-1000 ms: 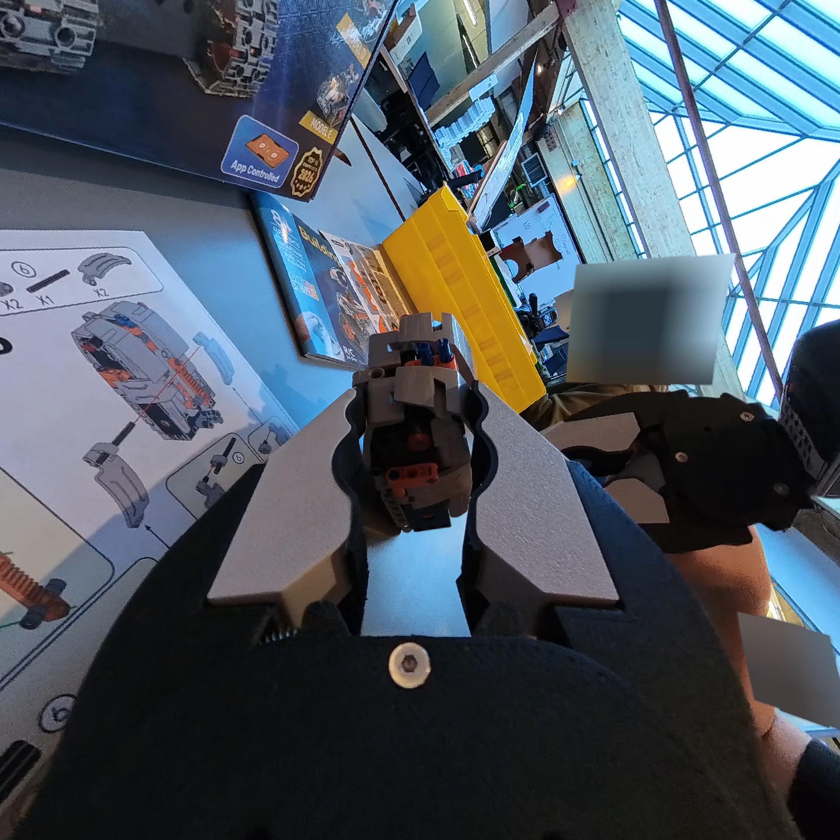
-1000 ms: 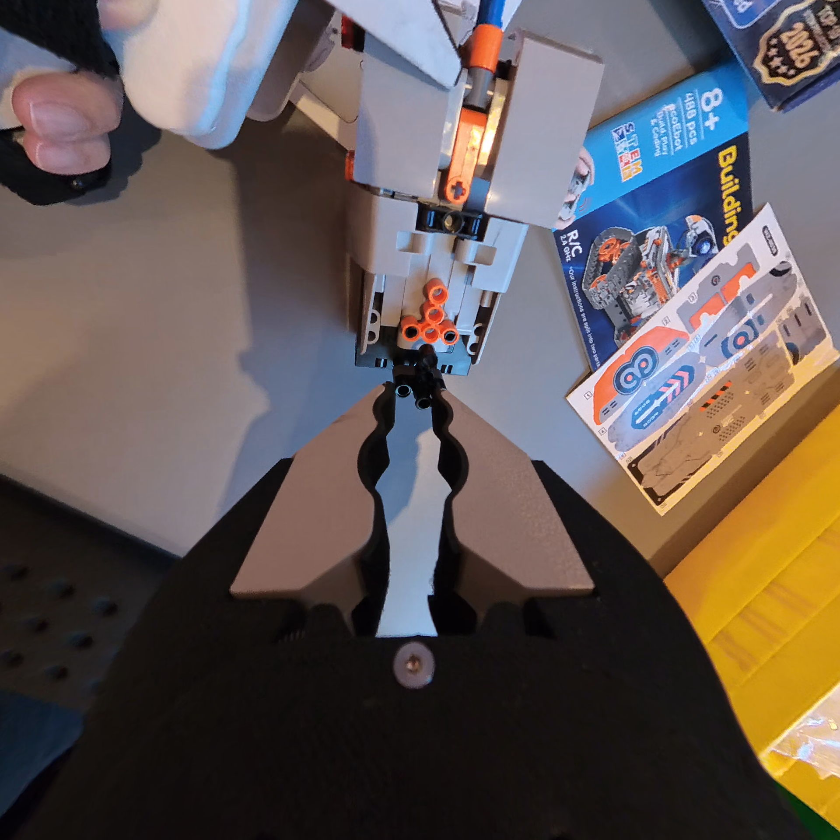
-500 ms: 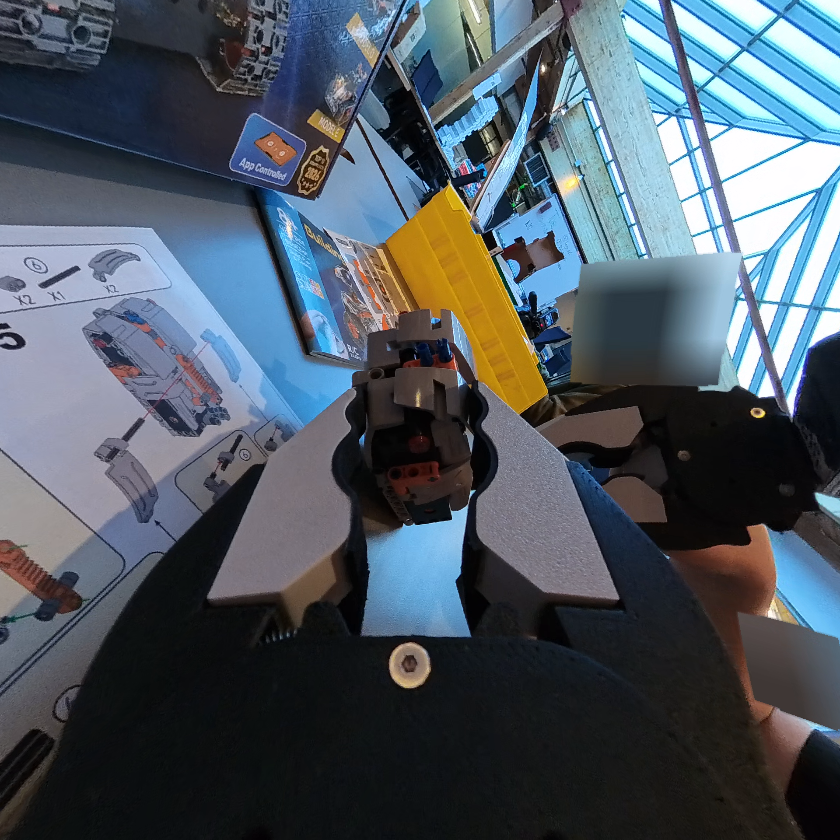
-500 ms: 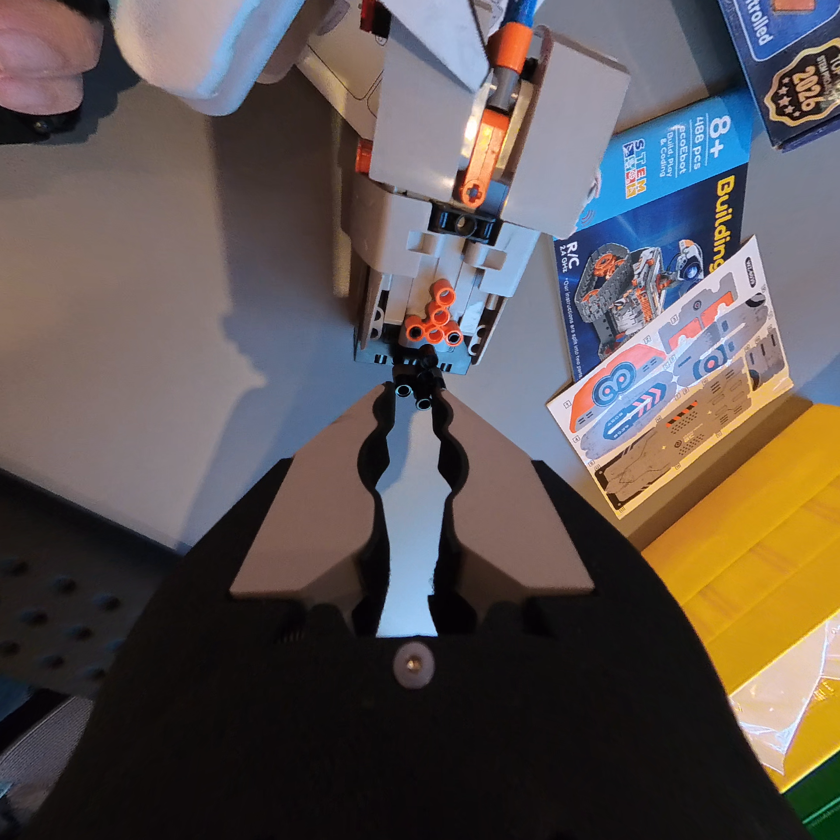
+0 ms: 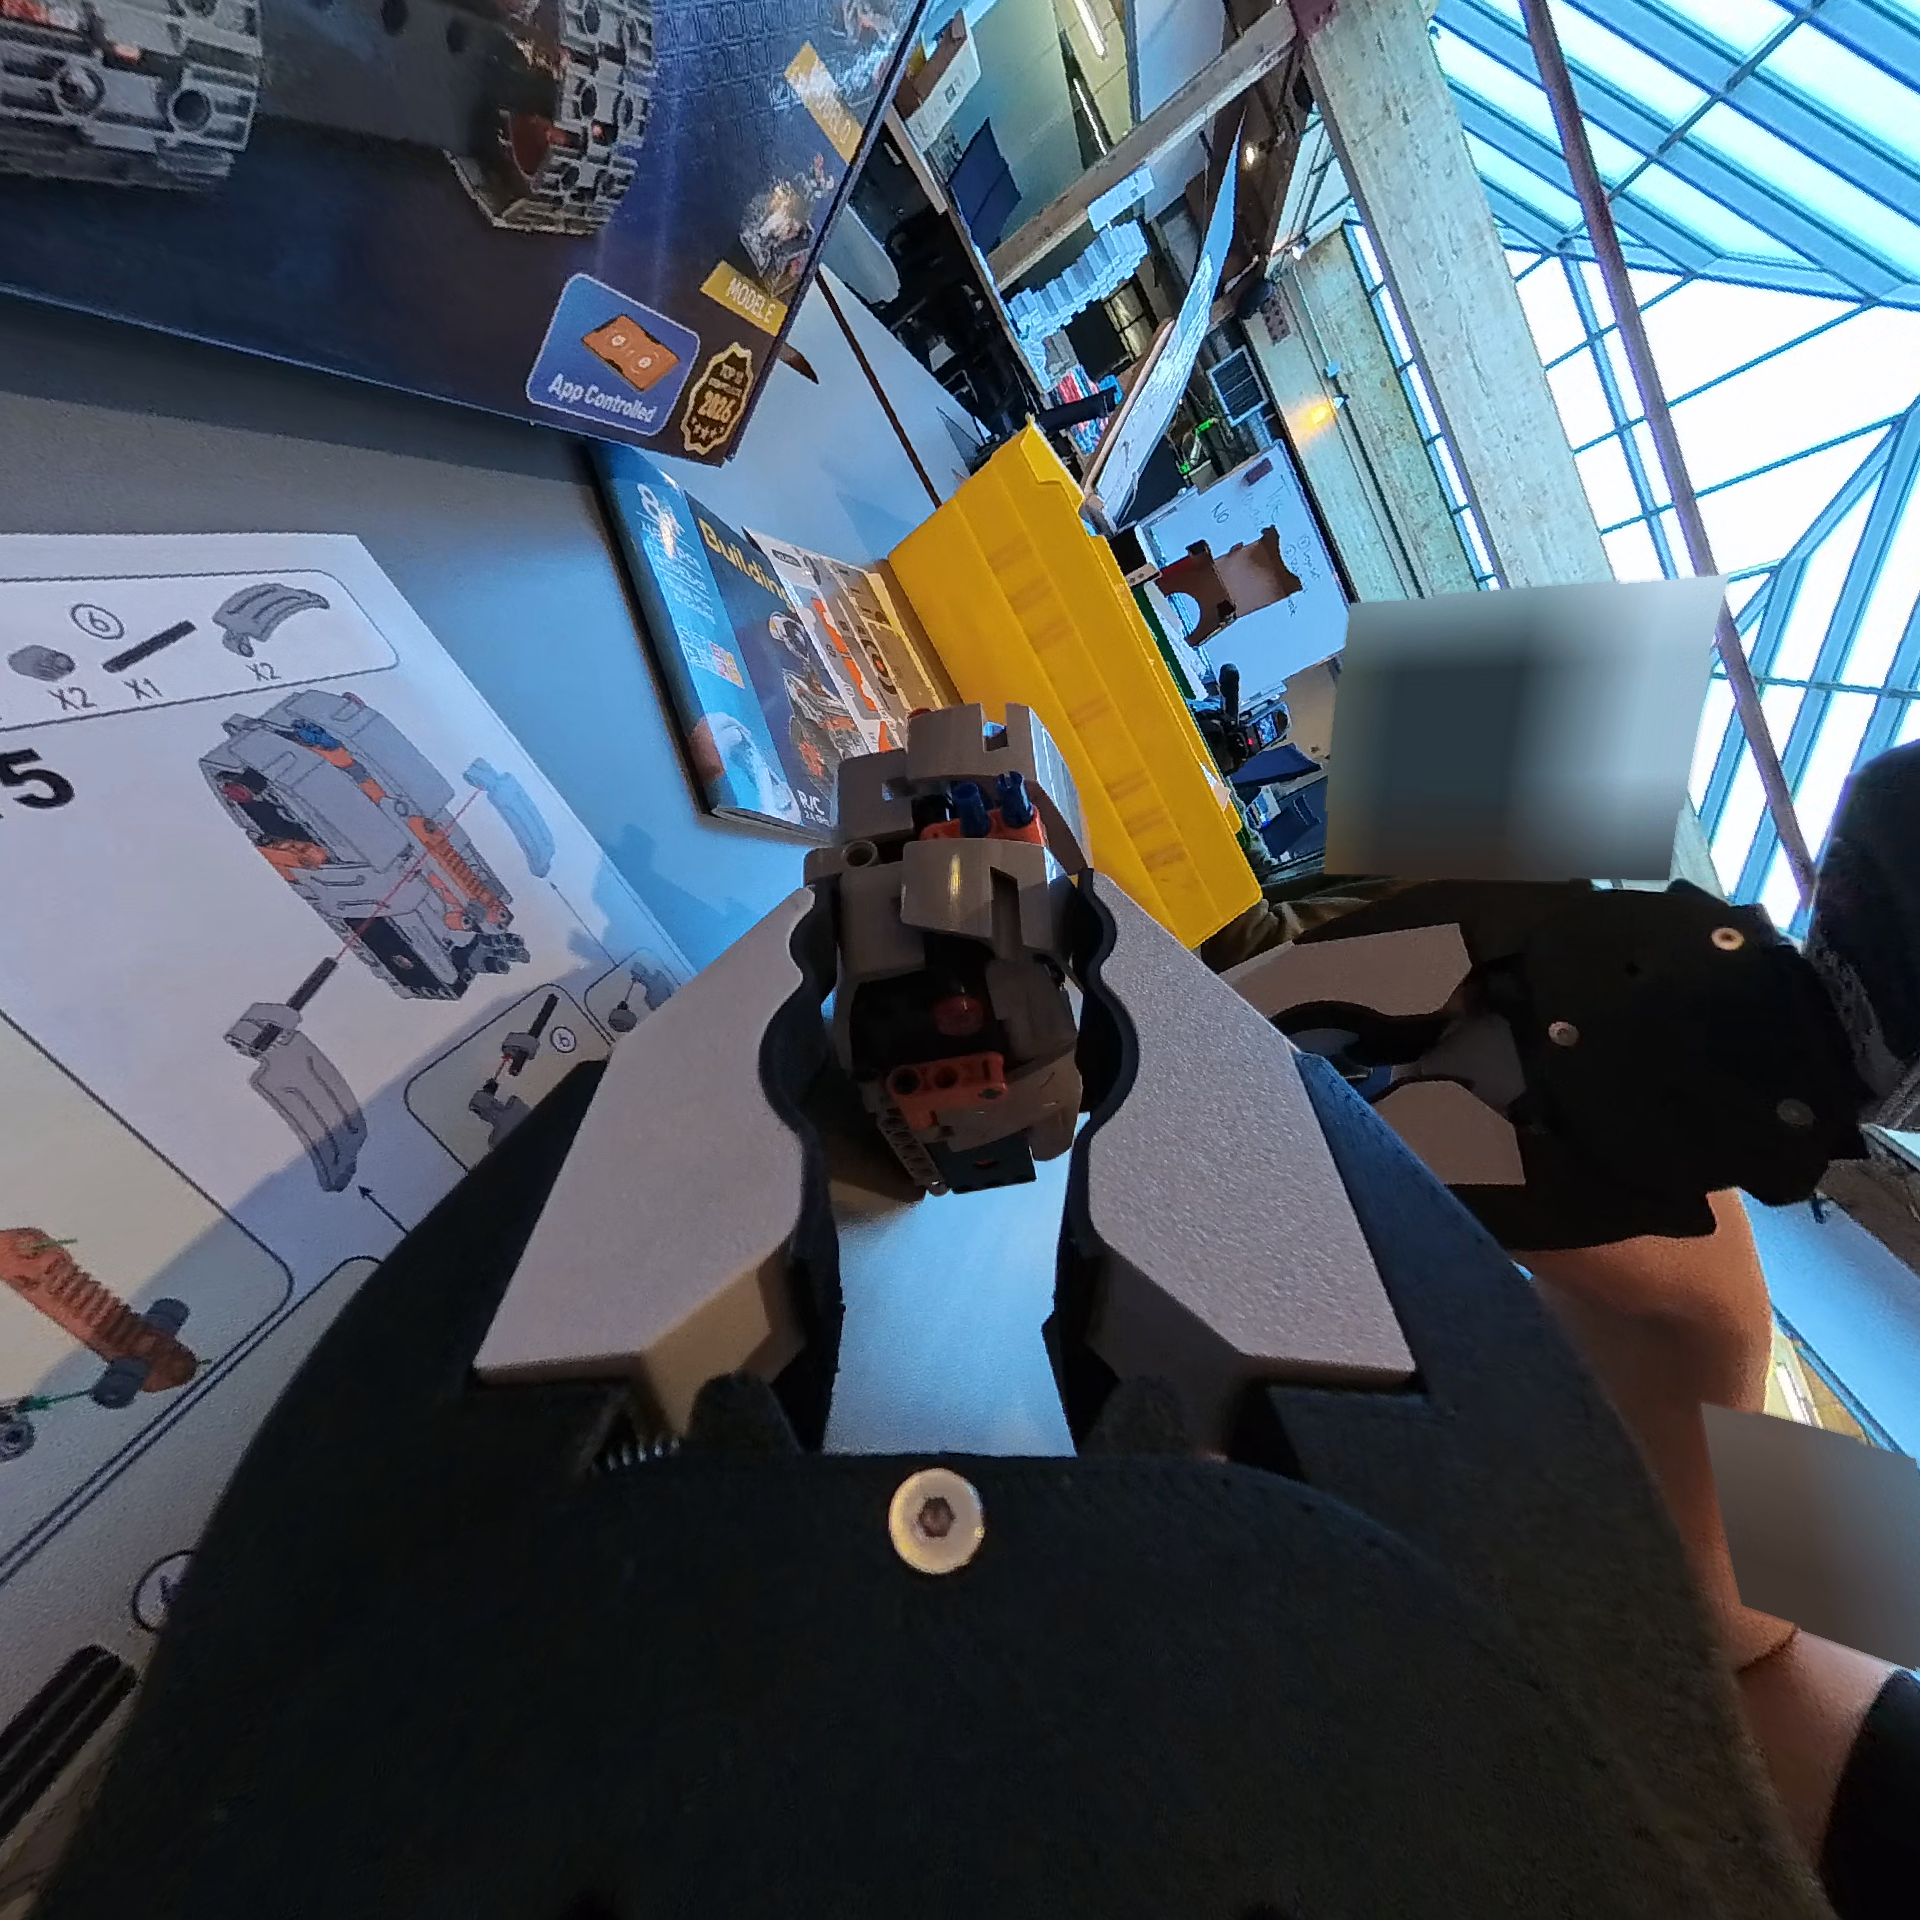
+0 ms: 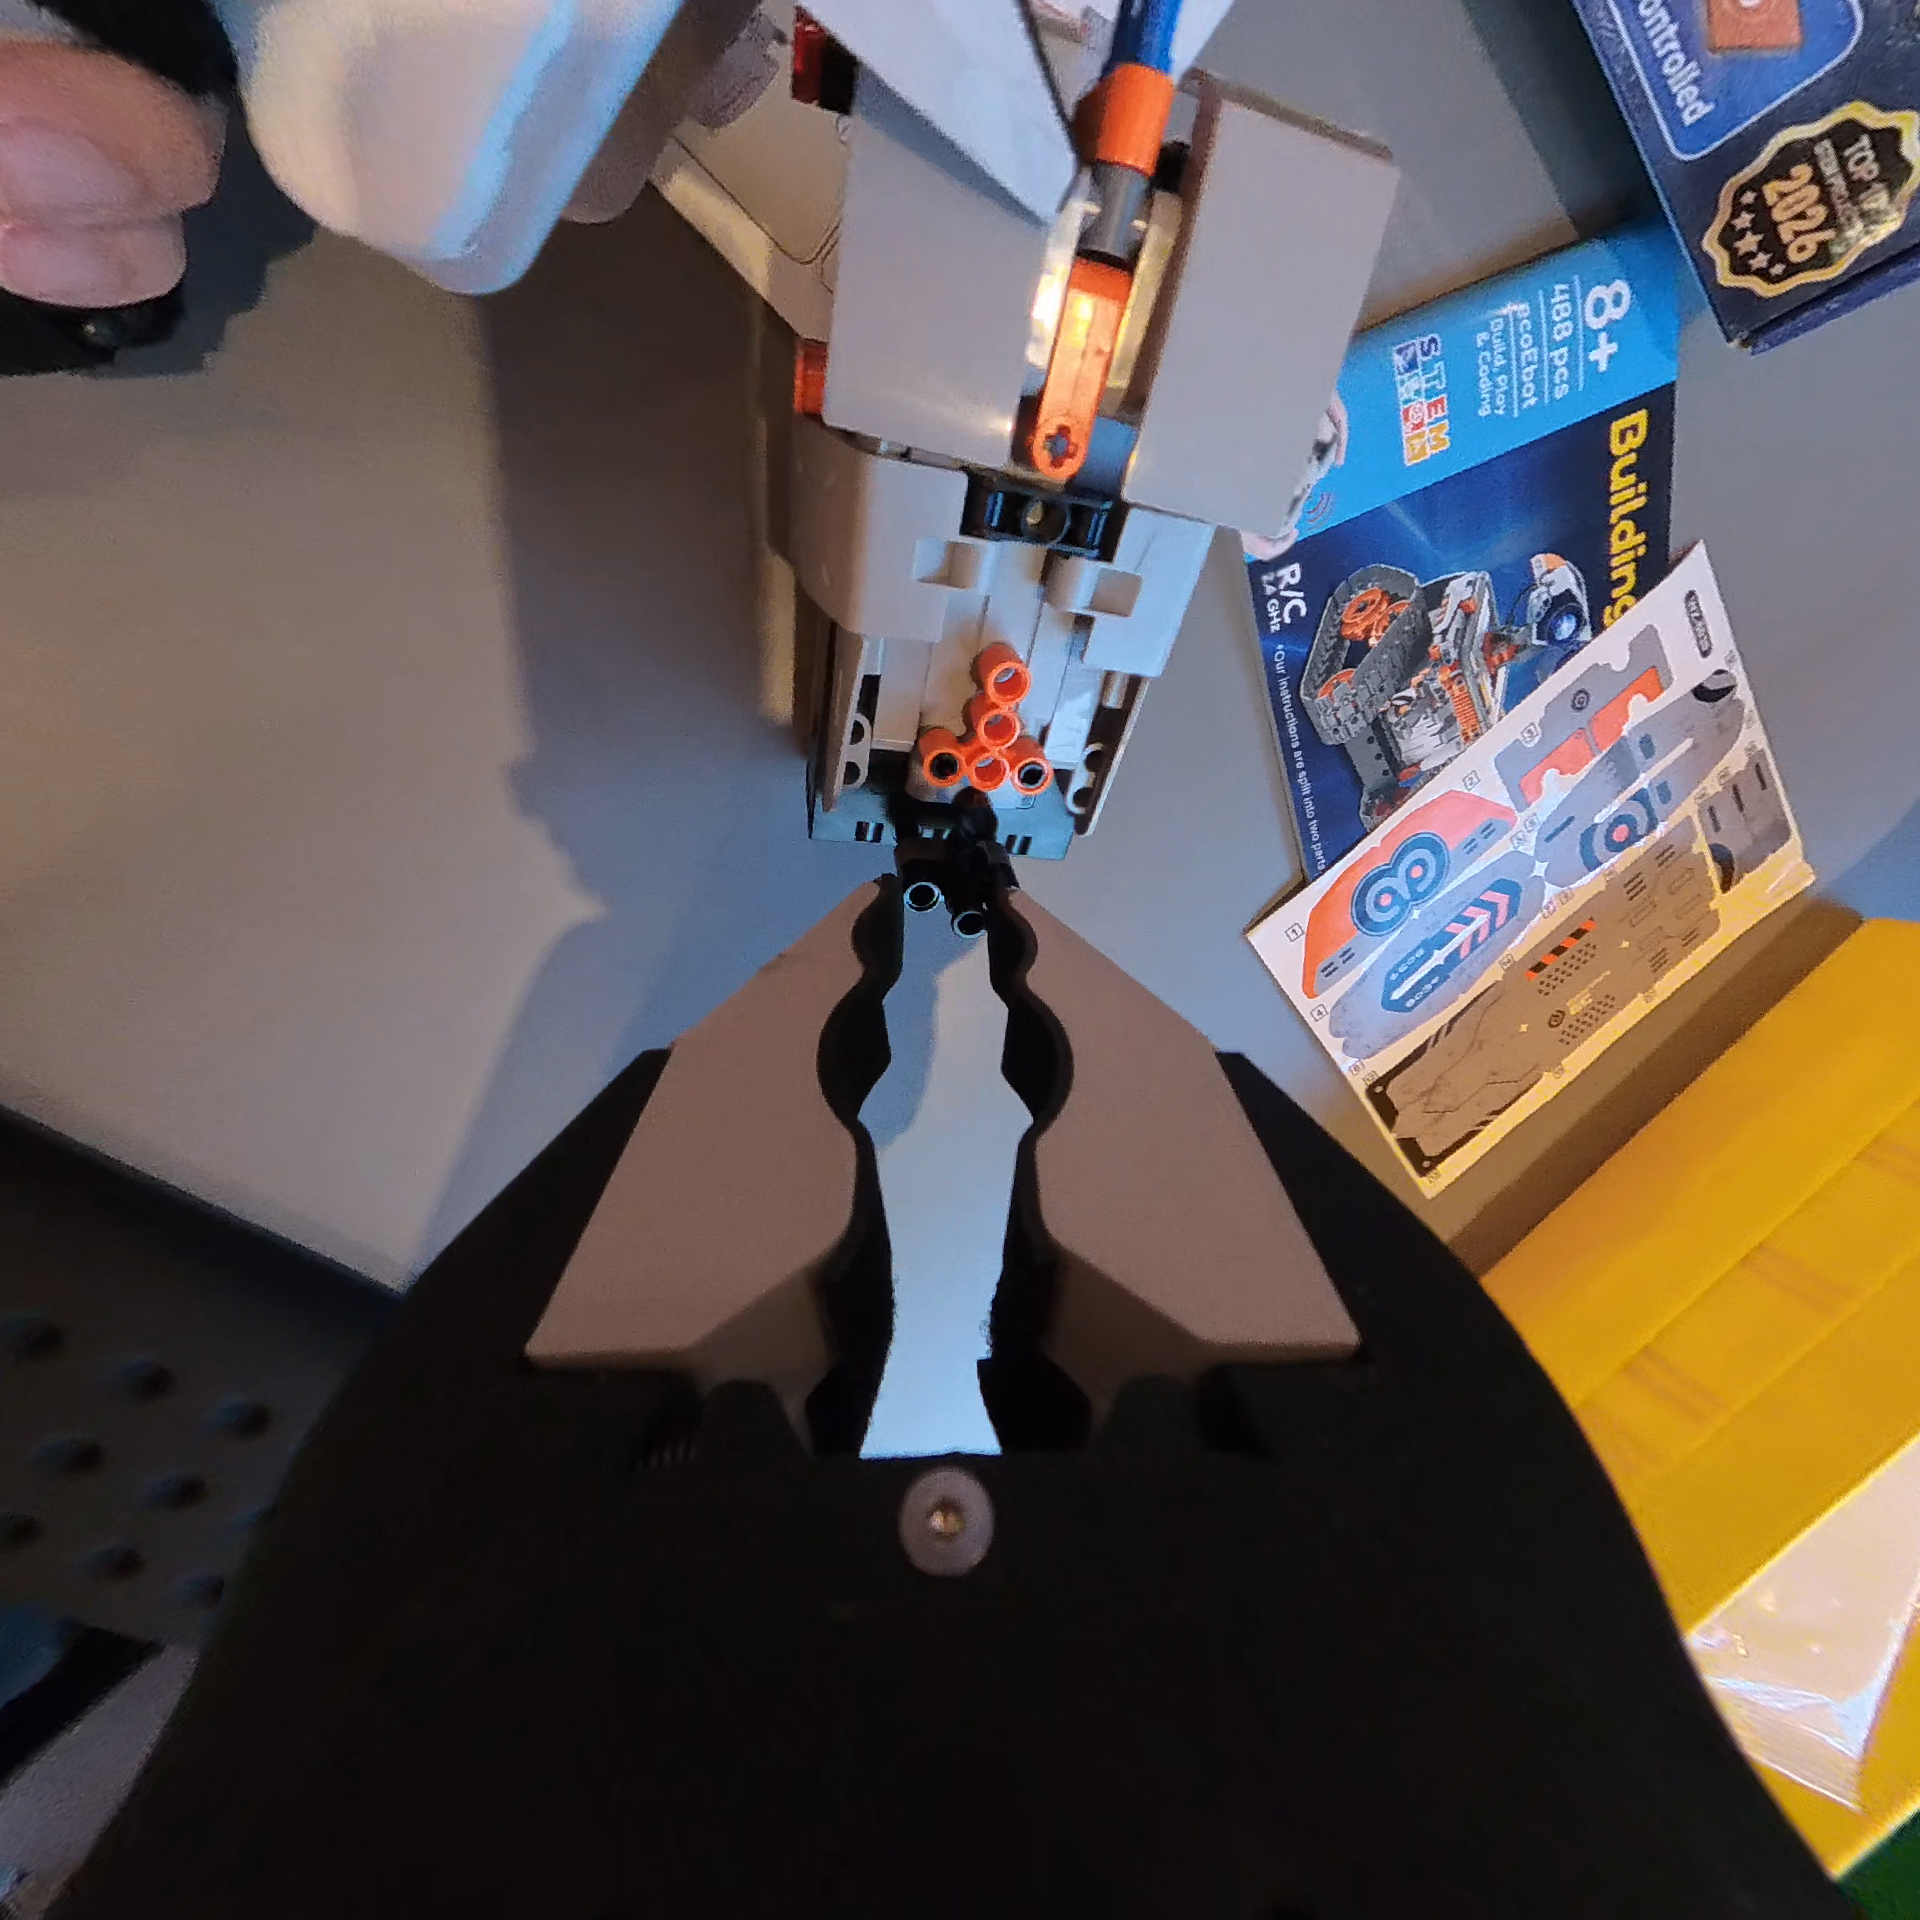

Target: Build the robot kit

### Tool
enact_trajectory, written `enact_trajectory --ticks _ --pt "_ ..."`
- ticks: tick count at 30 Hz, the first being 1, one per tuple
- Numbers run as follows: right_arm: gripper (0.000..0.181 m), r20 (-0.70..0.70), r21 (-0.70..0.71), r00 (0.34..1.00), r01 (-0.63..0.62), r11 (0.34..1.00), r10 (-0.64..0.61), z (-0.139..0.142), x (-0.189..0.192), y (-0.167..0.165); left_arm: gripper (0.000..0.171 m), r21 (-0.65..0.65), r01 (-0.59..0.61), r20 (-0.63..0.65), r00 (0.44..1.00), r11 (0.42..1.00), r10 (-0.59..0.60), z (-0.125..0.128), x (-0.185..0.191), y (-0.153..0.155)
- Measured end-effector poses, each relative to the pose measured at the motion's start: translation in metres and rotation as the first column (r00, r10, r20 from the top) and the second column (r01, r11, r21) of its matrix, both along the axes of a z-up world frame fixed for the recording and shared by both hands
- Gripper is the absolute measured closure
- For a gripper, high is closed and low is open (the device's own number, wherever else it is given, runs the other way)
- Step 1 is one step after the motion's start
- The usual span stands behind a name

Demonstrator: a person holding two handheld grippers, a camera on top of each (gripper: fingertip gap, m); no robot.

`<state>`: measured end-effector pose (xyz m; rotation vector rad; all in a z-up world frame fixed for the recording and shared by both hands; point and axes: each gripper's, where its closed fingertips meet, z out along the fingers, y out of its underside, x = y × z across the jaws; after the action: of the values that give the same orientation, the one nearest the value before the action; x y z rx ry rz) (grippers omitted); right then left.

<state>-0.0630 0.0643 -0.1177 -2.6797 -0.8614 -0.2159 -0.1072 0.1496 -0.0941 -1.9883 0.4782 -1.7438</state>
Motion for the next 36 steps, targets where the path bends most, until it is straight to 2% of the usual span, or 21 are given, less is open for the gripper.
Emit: enact_trajectory --ticks 5,12,18,26,31,36 --pt "0.168 -0.046 0.011 0.997 0.067 0.998 -0.066 -0.0004 0.0013 0.0011 0.129 0.010 -0.001 -0.004 1.000 1.000 0.001 0.0008 -0.0002 0.0001" --pt "0.168 -0.014 -0.001 0.996 -0.090 0.996 0.090 -0.0002 0.0014 0.0013 0.129 0.005 0.006 -0.005 1.000 1.000 -0.006 0.0003 -0.0009 0.0004" --pt "0.167 -0.100 -0.011 0.991 -0.093 0.996 0.092 0.0005 0.0043 0.0030 0.129 -0.023 0.010 -0.001 1.000 1.000 -0.010 -0.0025 -0.0027 0.0026" --pt "0.167 -0.119 0.037 0.991 -0.064 0.997 0.068 0.0009 0.0049 0.0058 0.129 -0.017 0.008 -0.007 1.000 1.000 -0.008 -0.0021 -0.0031 0.0031" --pt "0.167 -0.050 0.129 0.987 -0.147 0.981 0.155 0.0006 0.0038 0.0047 0.129 -0.017 0.008 -0.003 1.000 1.000 -0.008 -0.0018 -0.0029 0.0028" --pt "0.167 -0.098 0.176 0.976 -0.177 0.968 0.196 -0.0002 0.0055 0.0031 0.129 -0.012 0.011 -0.007 1.000 1.000 -0.011 -0.0014 -0.0029 0.0025"
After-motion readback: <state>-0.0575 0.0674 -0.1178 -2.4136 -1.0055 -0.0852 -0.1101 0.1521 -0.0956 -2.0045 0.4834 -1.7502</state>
